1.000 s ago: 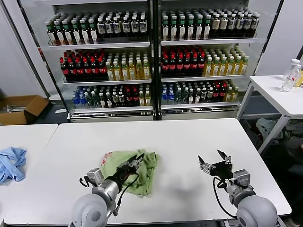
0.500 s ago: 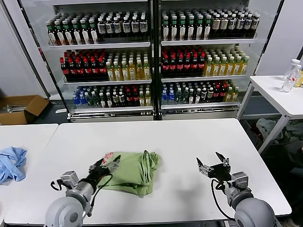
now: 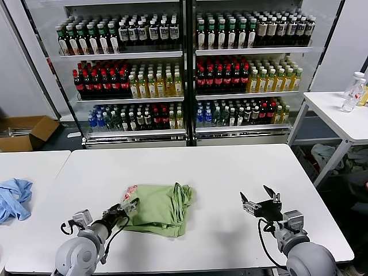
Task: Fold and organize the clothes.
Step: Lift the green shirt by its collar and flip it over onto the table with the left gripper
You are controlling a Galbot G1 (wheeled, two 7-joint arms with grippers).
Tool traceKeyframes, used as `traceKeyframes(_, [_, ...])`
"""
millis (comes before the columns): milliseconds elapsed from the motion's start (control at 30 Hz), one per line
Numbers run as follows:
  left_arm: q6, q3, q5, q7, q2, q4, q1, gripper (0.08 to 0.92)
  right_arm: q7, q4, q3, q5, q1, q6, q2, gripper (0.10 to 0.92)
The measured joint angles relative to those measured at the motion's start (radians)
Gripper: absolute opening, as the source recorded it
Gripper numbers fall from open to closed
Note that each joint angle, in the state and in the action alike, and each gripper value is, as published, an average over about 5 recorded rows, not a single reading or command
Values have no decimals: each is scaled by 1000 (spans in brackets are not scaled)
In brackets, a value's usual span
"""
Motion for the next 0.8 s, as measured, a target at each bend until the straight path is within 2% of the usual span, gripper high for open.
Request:
traceKeyframes(367, [10,-25,-149,97,-16,64,-26,489,3,15,18,0,-19,0,3,823])
traceKeyframes(800, [8,-74,-320,145,-54,120,-27,127,3,12,28,-5,-25,7,14,823])
